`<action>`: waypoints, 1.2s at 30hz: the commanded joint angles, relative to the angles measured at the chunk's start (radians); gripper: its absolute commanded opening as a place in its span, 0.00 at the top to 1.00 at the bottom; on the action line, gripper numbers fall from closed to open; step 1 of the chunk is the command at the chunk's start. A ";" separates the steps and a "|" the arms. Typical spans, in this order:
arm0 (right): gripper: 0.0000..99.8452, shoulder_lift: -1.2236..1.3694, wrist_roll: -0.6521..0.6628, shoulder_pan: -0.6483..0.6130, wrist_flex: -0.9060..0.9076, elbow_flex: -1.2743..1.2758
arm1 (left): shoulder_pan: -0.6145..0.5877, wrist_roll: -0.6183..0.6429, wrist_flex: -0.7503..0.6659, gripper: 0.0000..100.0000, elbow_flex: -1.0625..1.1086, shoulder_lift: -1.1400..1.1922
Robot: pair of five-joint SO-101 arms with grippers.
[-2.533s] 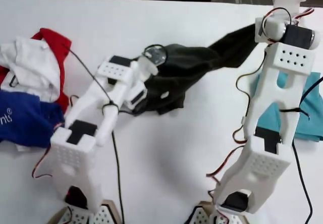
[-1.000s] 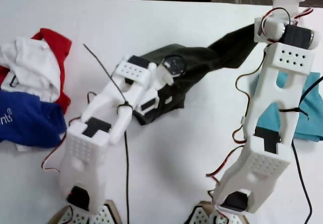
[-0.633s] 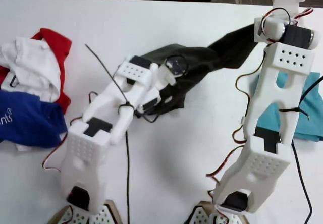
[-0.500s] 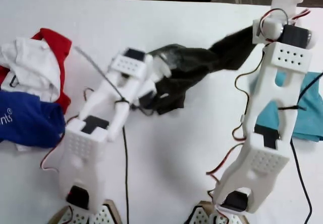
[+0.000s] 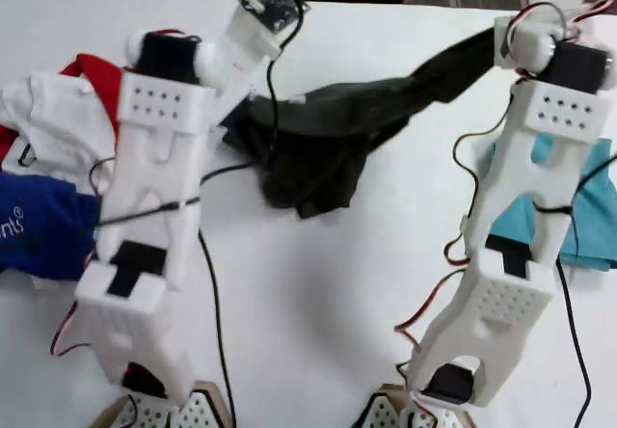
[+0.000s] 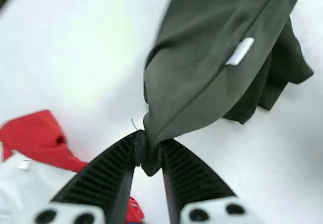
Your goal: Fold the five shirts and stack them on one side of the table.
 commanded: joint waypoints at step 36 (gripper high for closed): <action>0.98 0.105 0.086 -0.082 0.248 -0.192 | -0.071 0.000 -0.285 0.97 0.978 -0.367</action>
